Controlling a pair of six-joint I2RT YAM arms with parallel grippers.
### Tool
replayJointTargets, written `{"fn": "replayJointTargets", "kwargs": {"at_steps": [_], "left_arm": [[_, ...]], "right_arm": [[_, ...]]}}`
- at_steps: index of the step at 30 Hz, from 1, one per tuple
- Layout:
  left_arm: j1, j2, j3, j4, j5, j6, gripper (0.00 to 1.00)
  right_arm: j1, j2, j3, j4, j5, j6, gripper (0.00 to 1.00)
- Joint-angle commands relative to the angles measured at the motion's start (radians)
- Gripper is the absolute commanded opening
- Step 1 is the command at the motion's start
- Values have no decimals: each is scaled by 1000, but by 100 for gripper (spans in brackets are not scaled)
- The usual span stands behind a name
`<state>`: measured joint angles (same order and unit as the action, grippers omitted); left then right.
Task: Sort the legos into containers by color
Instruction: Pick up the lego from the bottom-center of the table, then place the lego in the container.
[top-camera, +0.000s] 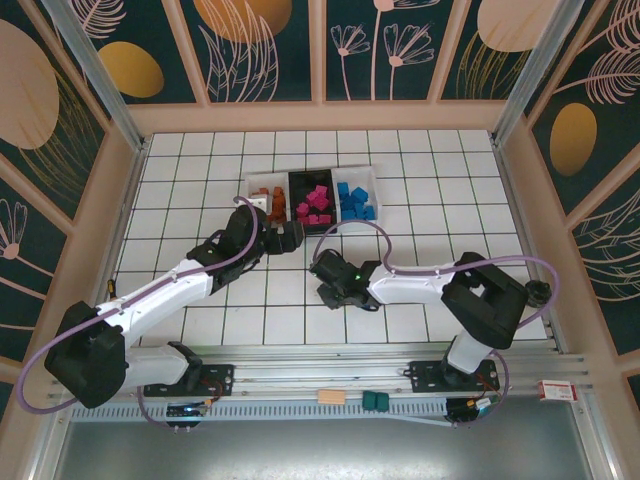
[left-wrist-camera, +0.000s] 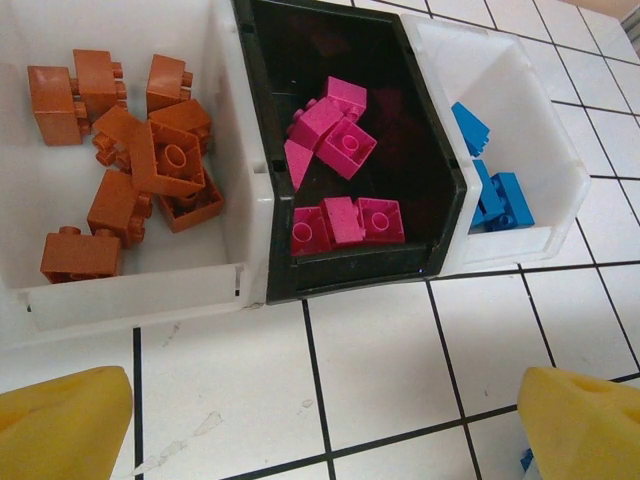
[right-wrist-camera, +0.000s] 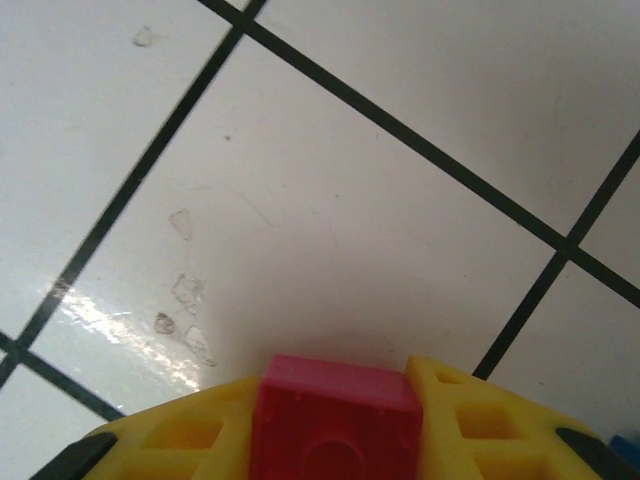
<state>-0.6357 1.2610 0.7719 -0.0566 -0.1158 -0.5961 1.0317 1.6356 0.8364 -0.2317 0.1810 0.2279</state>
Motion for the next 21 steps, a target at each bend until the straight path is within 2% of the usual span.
{"fn": "replayJointTargets", "kwargs": {"at_steps": [1,4,7,10,15,18,21], "left_arm": [[1,-24,-13,-17,-28,-2,99],[1,-47,-36,-23,-59,-17,98],[0,-77,-64,-22,-77,-32,99],[2,-93,-85,-23,-67,-41,99],[0,-101,-124,-12,-24,-54,98],[-1,-101,-145,-2,-7,-58,99],[1,-97,-158,6,0,-62,98]], "right_arm": [[-44,-88,11,71,-15,-19,29],[-125,-136,51,150,-60,-30,26],[-215,-111,132,226,-102,-47,25],[-277,-8,249,250,-135,-64,25],[-341,196,438,258,-110,-71,26],[-360,288,534,244,-92,-66,34],[-373,334,592,227,-87,-52,52]]}}
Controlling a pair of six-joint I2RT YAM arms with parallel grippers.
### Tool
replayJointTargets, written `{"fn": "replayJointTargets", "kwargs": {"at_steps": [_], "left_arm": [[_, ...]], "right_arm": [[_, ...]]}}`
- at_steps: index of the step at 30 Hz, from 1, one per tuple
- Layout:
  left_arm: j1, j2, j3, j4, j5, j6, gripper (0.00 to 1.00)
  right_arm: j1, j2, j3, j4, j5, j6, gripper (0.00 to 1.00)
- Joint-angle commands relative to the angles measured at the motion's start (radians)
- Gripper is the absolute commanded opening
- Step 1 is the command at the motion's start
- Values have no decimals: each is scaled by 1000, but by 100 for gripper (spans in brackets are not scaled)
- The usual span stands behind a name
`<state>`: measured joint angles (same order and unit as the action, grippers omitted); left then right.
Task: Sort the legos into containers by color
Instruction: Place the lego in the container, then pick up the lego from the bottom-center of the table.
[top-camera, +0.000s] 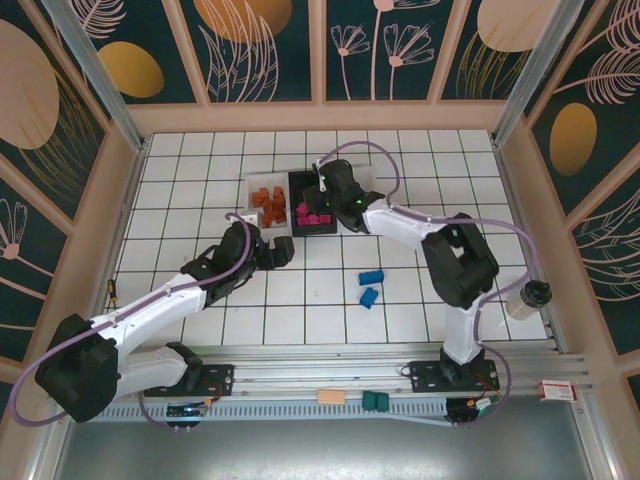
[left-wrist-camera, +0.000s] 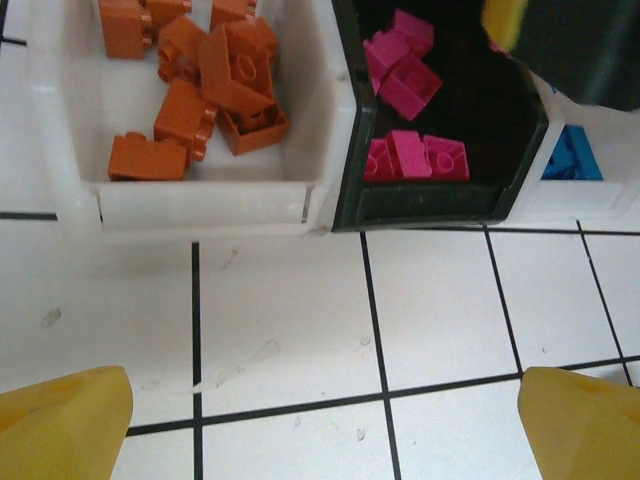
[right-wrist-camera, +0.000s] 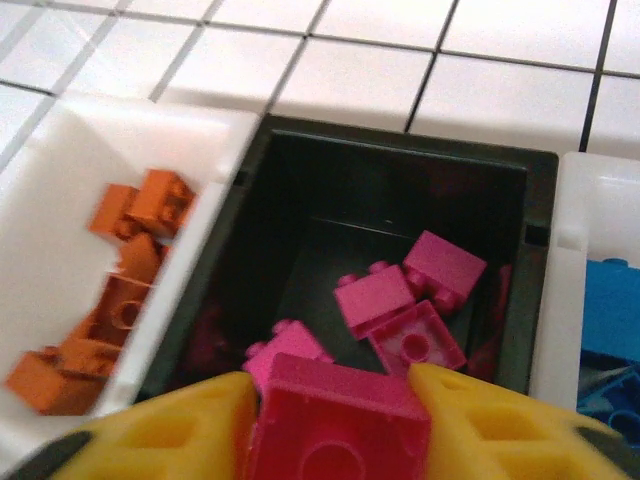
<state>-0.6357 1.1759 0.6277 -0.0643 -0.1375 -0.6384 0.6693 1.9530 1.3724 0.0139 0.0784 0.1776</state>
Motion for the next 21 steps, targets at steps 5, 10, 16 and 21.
{"fn": "replayJointTargets", "kwargs": {"at_steps": [5,10,16,21], "left_arm": [[0,-12,-25,33,42,-24,99],[1,-9,-37,65,75,-23,99],[0,32,-72,127,103,-36,98],[-1,73,-82,163,121,-36,99]], "right_arm": [[-4,-110,-32,0,20,29,63],[38,-344,-282,-38,75,121,65],[61,-614,-632,-158,97,319,67],[62,-682,-764,-201,96,389,72]]}}
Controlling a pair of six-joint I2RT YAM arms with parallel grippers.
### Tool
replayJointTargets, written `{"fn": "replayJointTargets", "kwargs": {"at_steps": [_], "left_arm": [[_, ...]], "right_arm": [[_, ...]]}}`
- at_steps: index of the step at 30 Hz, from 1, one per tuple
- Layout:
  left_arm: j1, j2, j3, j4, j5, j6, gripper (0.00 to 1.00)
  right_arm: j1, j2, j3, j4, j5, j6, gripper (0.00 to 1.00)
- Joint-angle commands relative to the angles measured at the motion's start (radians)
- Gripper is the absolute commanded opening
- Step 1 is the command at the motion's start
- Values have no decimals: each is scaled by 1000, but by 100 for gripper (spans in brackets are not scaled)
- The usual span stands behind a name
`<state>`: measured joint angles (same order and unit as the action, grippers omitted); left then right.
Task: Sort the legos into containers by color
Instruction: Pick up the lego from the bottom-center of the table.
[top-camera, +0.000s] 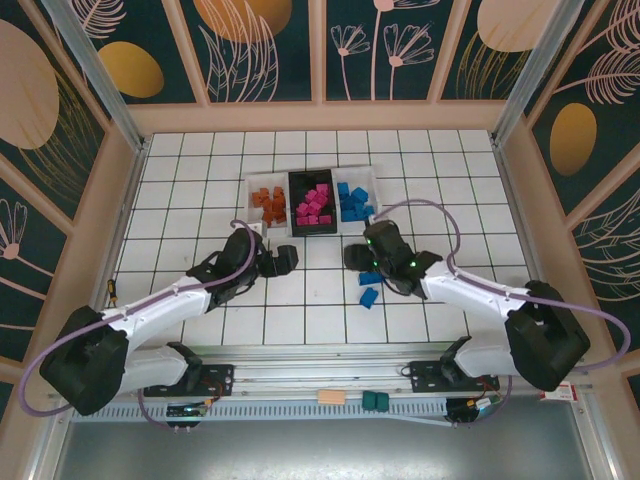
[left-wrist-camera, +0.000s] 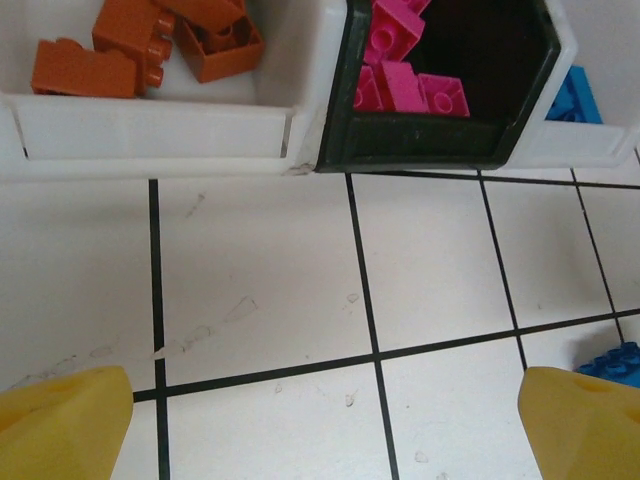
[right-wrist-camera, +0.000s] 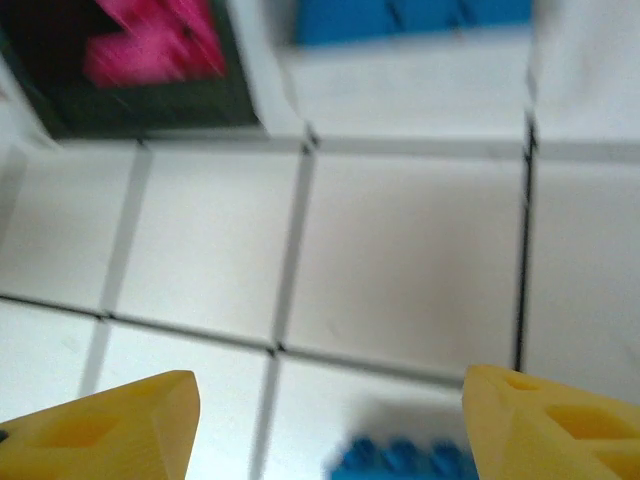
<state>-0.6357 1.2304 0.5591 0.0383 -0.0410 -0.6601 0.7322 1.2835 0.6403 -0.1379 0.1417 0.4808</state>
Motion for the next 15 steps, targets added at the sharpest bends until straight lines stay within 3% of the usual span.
{"fn": "replayJointTargets", "kwargs": {"at_steps": [1,7,9,15], "left_arm": [[1,24,-13,64,29,-13,98],[1,43,-14,70,32,-6,99],[1,46,-18,74,30,-4,98],[0,57,-19,75,32,-7,98]], "right_arm": [[1,1,-36,-48,30,89,75],[12,90,-51,-27,92,116,89],[15,120,-51,-3,90,104,99],[41,178,-28,35,75,74,96]]}}
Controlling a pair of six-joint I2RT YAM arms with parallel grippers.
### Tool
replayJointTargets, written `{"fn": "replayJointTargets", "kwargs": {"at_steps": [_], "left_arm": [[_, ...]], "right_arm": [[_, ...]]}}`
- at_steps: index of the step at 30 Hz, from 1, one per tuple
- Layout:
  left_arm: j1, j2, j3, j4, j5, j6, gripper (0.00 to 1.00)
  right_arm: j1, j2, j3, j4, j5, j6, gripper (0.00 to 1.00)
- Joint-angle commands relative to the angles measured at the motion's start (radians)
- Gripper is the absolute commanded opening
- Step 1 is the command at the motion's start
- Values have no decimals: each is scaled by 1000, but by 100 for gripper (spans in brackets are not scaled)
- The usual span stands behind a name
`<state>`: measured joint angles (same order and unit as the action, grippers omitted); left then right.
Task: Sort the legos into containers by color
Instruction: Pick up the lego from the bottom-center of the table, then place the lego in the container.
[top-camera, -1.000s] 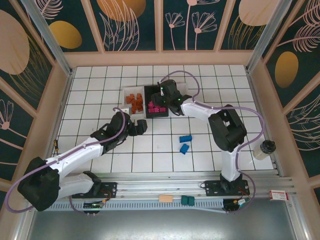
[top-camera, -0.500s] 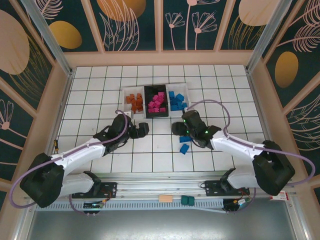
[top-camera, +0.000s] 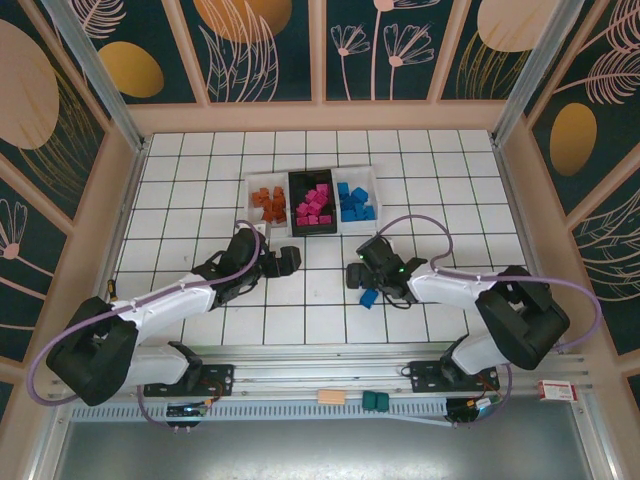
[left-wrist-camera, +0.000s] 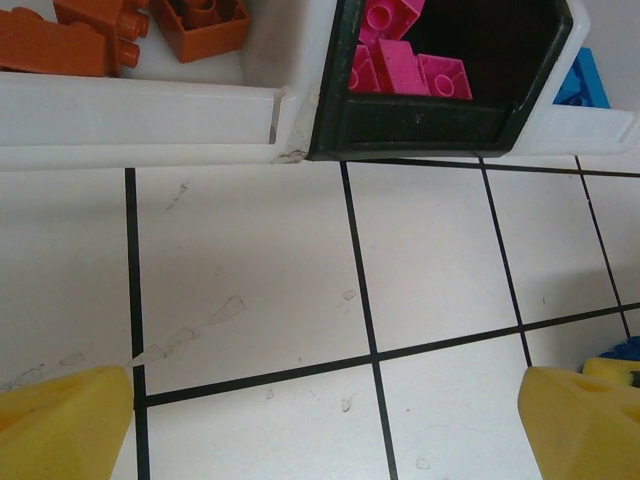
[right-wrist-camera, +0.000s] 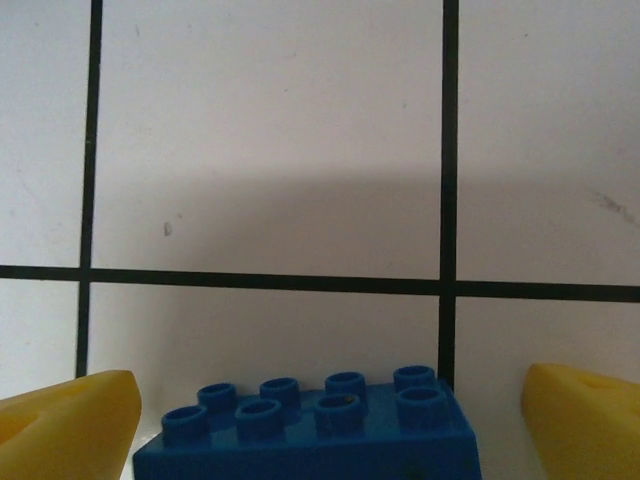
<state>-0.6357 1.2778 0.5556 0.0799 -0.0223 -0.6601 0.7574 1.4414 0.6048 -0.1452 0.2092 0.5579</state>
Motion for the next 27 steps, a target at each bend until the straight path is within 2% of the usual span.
{"fn": "replayJointTargets", "kwargs": {"at_steps": [1,10,14,19,24,27], "left_arm": [[-1,10,-16,34,15,-7,99],[0,18,-14,26,16,-7,99],[0,15,-13,24,16,-8,99],[1,12,-11,27,23,-6,99],[0,-11,-11,28,49,-4,99],[-1,-35,-10,17,62,5,98]], "right_arm": [[19,26,11,43,2,-8,94],[13,-13,44,49,-25,-64,64],[-24,-52,120,41,-33,-119,55],[-113,25,294,83,-43,-210,55],[-203,218,466,154,-62,-235,55],[-218,328,561,170,-74,-236,58]]}}
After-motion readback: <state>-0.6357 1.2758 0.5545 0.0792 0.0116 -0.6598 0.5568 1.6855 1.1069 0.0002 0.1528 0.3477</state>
